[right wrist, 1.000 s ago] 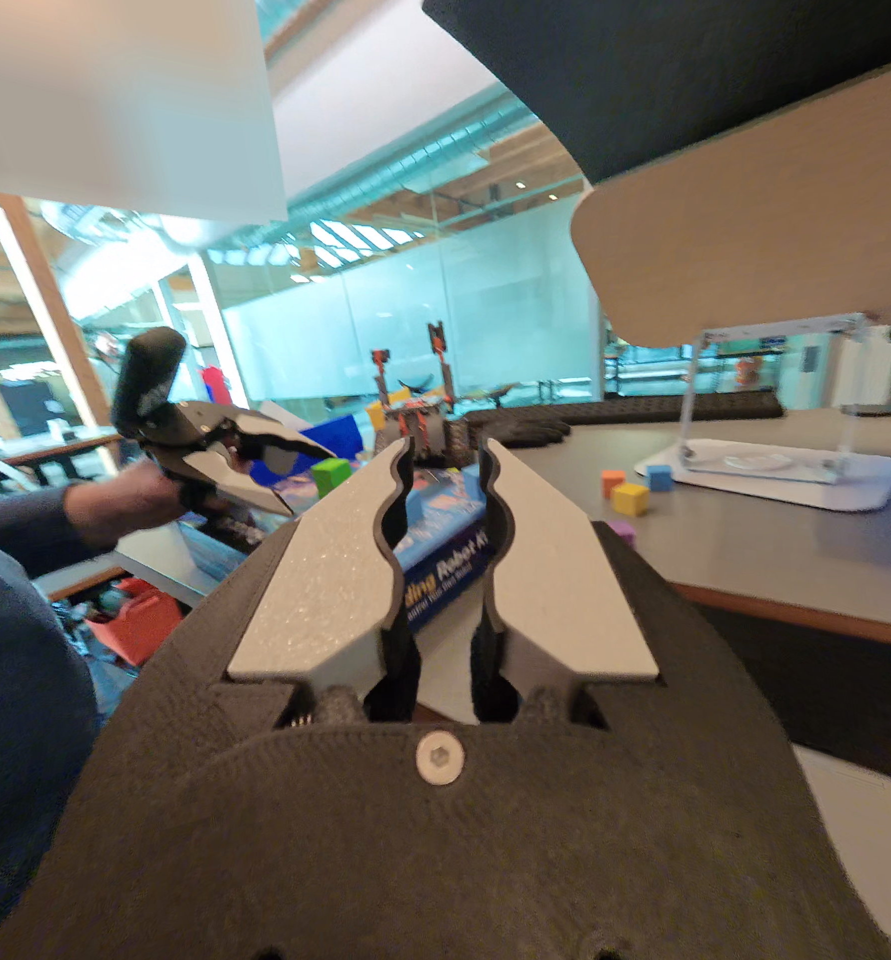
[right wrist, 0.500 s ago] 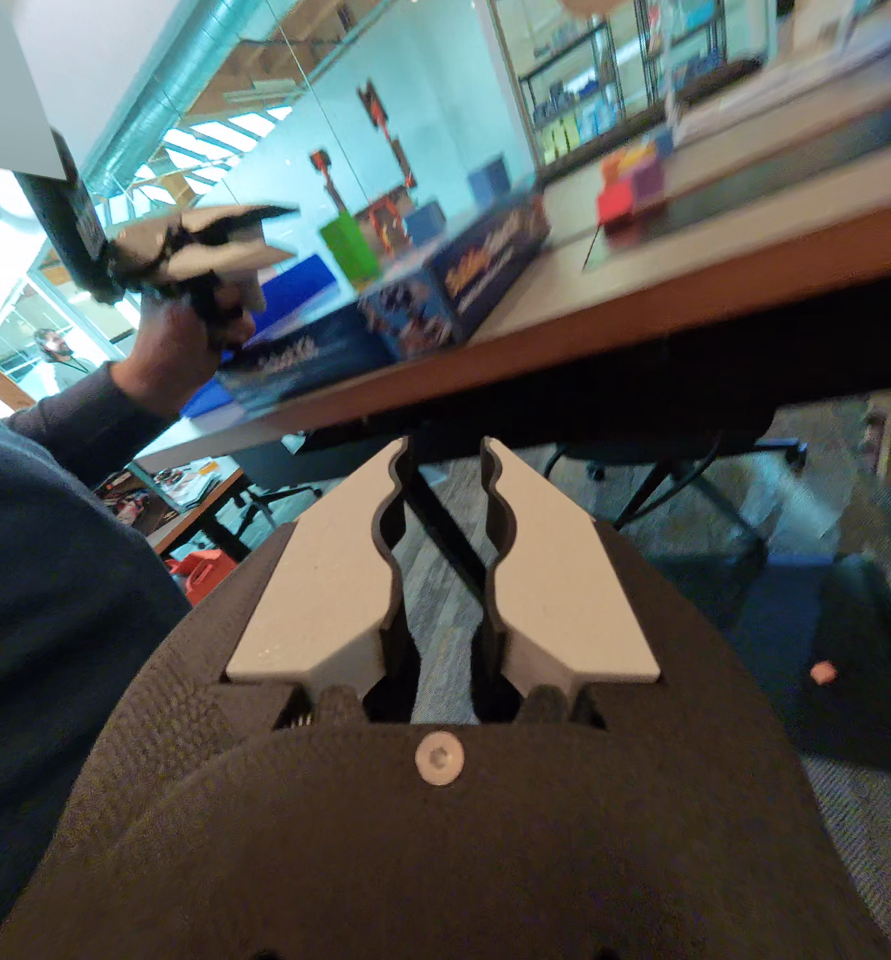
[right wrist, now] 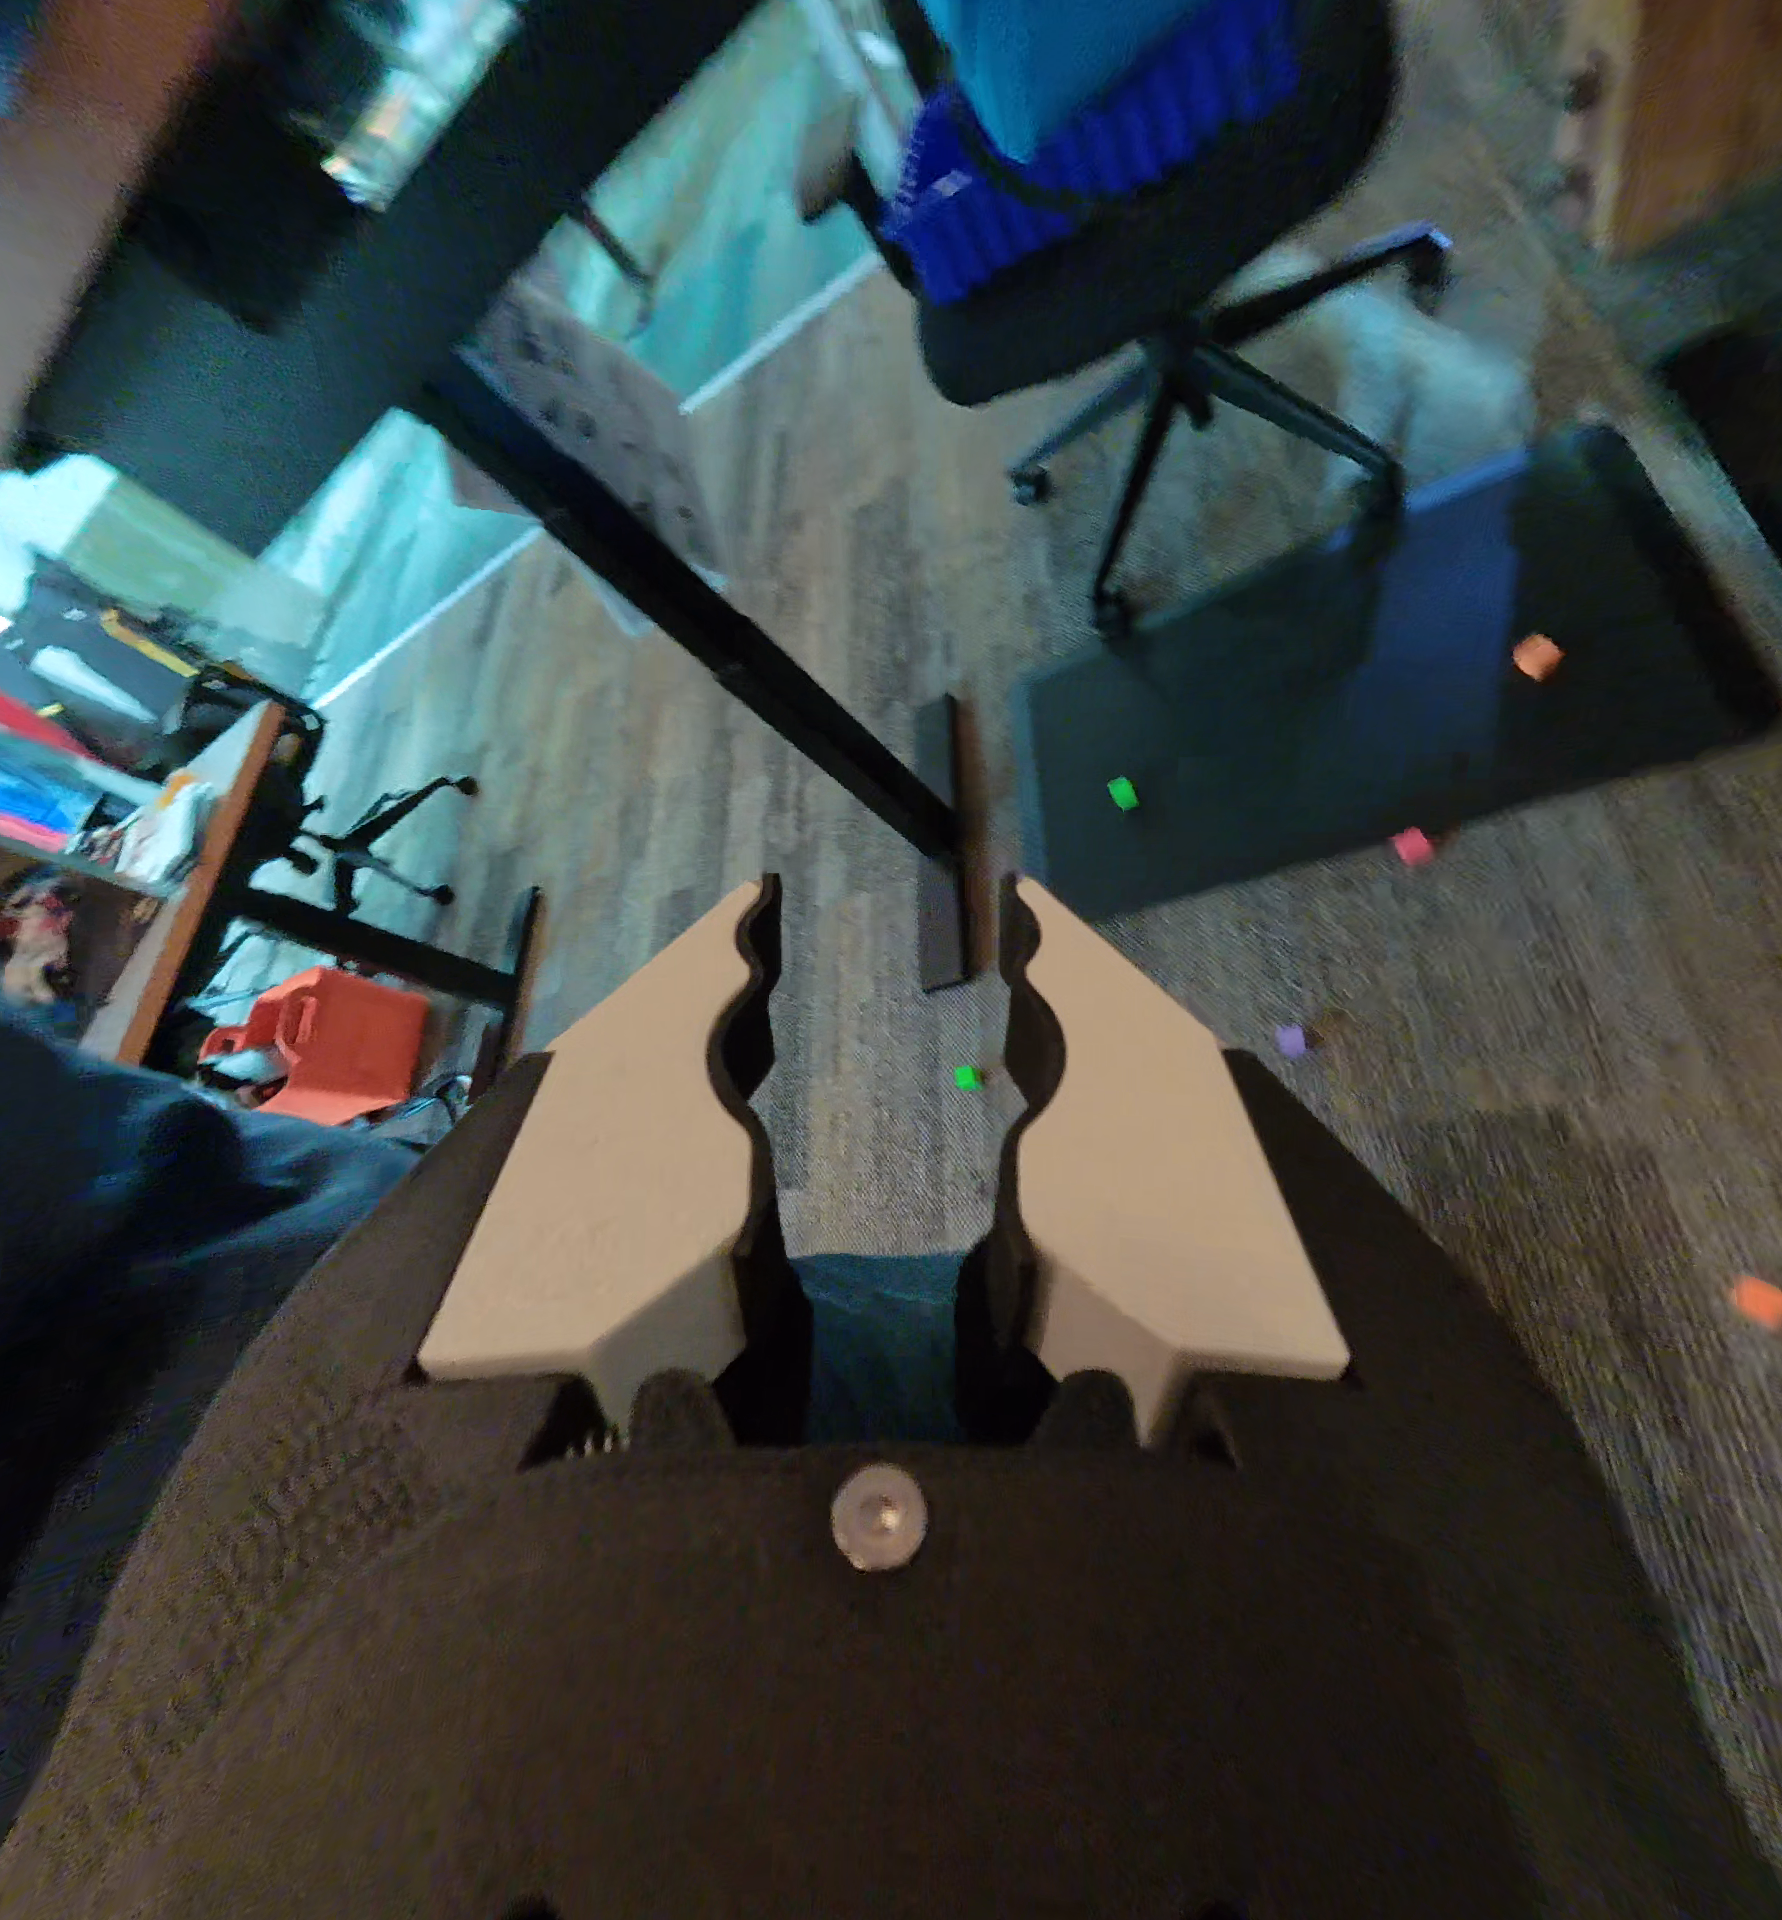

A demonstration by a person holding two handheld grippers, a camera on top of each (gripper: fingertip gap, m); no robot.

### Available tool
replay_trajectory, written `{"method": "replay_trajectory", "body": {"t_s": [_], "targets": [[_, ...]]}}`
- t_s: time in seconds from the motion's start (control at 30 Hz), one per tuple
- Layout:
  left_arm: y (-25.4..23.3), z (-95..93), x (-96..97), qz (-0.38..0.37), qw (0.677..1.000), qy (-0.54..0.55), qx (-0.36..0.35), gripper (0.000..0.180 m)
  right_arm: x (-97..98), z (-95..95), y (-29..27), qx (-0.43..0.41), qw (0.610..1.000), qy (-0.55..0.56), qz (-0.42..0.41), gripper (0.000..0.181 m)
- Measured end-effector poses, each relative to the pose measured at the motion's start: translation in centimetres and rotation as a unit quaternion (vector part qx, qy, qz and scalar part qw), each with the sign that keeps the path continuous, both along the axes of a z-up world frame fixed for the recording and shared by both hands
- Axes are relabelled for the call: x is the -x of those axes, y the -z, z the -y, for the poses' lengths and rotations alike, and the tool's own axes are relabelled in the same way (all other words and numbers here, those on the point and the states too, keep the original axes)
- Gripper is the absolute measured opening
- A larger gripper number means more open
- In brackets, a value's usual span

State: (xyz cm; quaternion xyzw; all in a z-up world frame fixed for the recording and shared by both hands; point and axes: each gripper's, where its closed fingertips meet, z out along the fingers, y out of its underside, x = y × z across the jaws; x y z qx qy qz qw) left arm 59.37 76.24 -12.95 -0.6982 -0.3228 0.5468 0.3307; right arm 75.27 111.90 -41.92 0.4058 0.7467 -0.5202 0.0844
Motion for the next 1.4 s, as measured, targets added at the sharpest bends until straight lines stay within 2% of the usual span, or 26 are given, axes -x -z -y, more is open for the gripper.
{"method": "replay_trajectory", "body": {"t_s": [0.17, 0.3, 0.43, 0.57, 0.63, 0.83, 1.07, 1.17, 1.33, 1.4], "targets": [[0.5, 1.5, 0.8, 0.011, 0.999, -0.050, 0.018, 0.052, 2.0, -9.1, 11.2, -0.102, 0.991, 0.072, 0.049, 0.042], [1.1, 3.3, 1.6, 0.023, 0.993, -0.108, 0.038, 0.044, 2.7, -16.2, 20.2, -0.134, 0.974, 0.133, 0.122, 0.044], [2.2, 5.9, 2.5, 0.060, 0.977, -0.196, 0.052, 0.041, 2.4, -22.6, 29.4, -0.200, 0.954, 0.136, 0.175, 0.048], [3.4, 8.3, 2.9, 0.095, 0.953, -0.275, 0.088, 0.038, 2.4, -27.9, 37.7, -0.224, 0.935, 0.133, 0.241, 0.050], [3.8, 9.1, 2.9, 0.105, 0.943, -0.301, 0.099, 0.030, 2.9, -30.2, 41.7, -0.237, 0.927, 0.134, 0.259, 0.052], [4.0, 10.5, 3.5, 0.111, 0.925, -0.341, 0.128, 0.023, 3.6, -37.0, 57.3, -0.252, 0.881, 0.209, 0.341, 0.055], [4.2, 12.0, 4.5, 0.117, 0.916, -0.355, 0.145, 0.019, 5.7, -41.8, 74.1, -0.283, 0.859, 0.247, 0.348, 0.047], [4.2, 12.5, 4.8, 0.117, 0.913, -0.360, 0.150, 0.018, 5.0, -43.4, 80.2, -0.322, 0.844, 0.240, 0.356, 0.047], [4.2, 12.5, 4.5, 0.116, 0.906, -0.375, 0.159, 0.020, 3.8, -44.8, 87.1, -0.357, 0.822, 0.246, 0.371, 0.046], [4.4, 12.7, 4.3, 0.124, 0.901, -0.385, 0.158, 0.018, 3.7, -45.0, 88.9, -0.376, 0.815, 0.238, 0.373, 0.035]]}}
